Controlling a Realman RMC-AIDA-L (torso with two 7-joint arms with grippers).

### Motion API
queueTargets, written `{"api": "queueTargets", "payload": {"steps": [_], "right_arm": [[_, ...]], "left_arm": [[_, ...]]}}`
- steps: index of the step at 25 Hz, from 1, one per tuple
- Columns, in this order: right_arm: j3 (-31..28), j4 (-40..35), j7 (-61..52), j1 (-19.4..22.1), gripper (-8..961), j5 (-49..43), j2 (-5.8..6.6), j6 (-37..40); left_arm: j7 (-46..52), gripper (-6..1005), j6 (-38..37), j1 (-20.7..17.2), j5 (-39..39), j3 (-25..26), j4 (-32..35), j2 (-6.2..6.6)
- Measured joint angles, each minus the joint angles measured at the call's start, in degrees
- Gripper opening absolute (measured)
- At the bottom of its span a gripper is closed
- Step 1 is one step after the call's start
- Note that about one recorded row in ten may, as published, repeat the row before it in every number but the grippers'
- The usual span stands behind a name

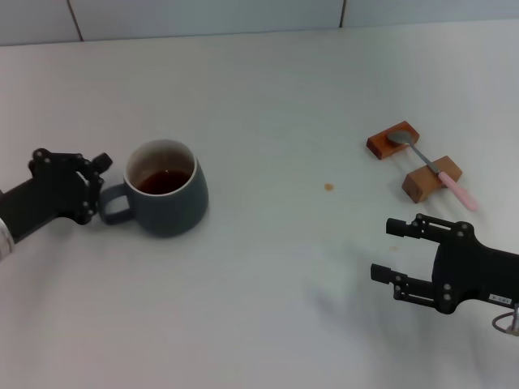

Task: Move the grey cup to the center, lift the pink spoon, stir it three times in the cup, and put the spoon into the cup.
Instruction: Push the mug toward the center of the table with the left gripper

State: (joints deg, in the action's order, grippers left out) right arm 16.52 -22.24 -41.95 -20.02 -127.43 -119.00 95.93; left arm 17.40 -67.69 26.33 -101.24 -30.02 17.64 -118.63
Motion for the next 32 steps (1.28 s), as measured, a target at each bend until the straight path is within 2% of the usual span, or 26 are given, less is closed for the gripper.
{"api": "queueTargets", "payload": {"steps": [6,22,32], "right_arm": [[0.0,0.0,-0.7,-0.5,692,0.0,0.13,-0.3],[0.0,0.0,-0.8,-1.0,692,0.0,0.18,-1.5],[-0.1,0.0,-0.8,-1.3,692,0.0,0.18,-1.5]], "left_arm": [[0.5,-2,-0.3,1.1,0.4,-2.2,-1.9,-0.17],[3.9,-1,-4.6,5.5,0.4,-2.0,-9.2,-0.46],[4.7,-1,-3.4,9.5,0.5,-0.8,-16.0,-0.55]]}}
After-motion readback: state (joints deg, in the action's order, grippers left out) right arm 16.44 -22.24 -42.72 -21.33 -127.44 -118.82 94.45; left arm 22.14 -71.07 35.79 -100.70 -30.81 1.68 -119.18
